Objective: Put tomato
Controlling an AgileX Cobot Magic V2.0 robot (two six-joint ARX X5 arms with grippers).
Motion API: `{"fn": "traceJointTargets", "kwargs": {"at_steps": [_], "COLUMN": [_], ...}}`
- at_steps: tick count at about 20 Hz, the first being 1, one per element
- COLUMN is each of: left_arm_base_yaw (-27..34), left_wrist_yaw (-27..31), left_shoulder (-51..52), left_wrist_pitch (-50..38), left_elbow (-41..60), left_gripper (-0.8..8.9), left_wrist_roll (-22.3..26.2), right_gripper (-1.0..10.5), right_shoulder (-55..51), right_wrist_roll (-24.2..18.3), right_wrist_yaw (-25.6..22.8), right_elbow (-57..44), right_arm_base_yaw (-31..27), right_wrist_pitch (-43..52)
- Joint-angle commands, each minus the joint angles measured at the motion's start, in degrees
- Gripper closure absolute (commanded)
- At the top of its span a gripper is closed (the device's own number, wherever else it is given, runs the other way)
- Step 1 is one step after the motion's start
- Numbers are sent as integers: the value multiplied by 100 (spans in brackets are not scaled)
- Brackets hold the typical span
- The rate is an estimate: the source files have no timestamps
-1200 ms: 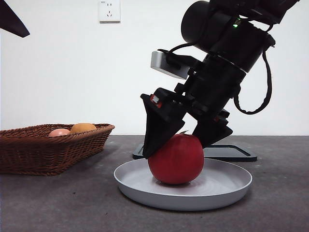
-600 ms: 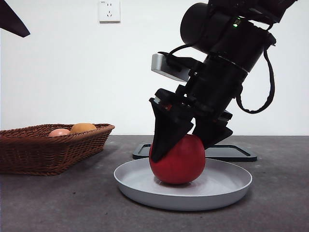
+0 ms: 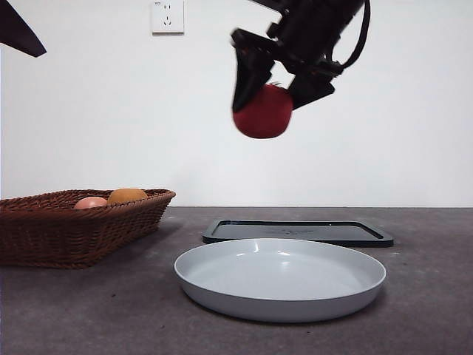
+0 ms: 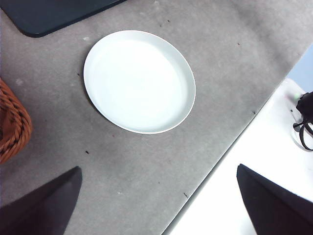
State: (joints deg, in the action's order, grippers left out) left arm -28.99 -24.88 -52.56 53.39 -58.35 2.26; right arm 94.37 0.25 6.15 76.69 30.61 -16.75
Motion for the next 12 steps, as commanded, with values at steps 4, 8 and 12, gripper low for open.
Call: {"fn": "traceJointTargets", "kwargs": {"at_steps": [4, 8, 12], "left_arm_base_yaw": [-33, -33, -33], "left_wrist_yaw": [-26, -26, -26], "left_shoulder": [-33, -35, -33], "left_wrist_pitch": [-61, -57, -55], "left_elbow": [-118, -118, -118], "left_gripper": [319, 319, 319], "left_wrist_roll": [70, 68, 68], "right_gripper": [689, 689, 689], "right_shoulder": [1119, 1810, 2312], "right_wrist_roll": [28, 17, 20], "right_wrist_yaw": [2, 11, 46], "right_elbow": [660, 861, 863], "right_arm_base_yaw": [-629, -855, -942], "right_wrist_pitch": [136, 323, 597]}}
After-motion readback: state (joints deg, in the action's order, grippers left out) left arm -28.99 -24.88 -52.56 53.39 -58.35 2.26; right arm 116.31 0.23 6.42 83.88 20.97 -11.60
